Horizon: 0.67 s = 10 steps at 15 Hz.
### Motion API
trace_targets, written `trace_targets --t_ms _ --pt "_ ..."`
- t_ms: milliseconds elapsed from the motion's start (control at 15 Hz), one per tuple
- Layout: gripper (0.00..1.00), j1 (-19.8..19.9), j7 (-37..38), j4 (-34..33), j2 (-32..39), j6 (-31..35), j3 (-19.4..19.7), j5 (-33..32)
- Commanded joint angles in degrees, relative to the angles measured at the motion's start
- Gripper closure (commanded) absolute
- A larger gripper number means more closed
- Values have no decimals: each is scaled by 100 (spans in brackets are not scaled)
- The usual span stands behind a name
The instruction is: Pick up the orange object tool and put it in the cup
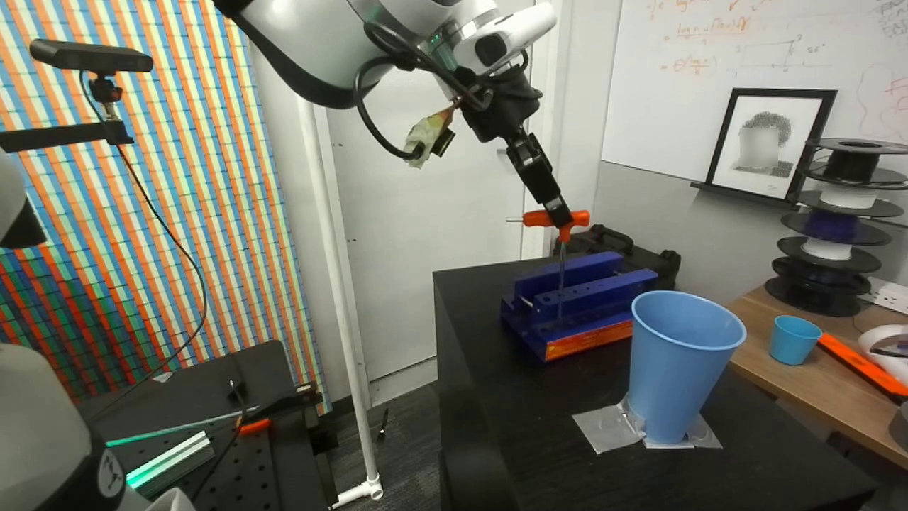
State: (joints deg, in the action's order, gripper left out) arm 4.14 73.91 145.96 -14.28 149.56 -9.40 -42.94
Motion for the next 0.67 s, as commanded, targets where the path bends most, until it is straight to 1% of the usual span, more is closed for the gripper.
trace_targets --t_ms 0,200,600 --pt "89 -272 -712 -198 -216 87 135 555" --pt "89 -384 -1366 -287 -418 11 137 1213" --pt "90 -391 -2576 -368 -836 -172 99 2390"
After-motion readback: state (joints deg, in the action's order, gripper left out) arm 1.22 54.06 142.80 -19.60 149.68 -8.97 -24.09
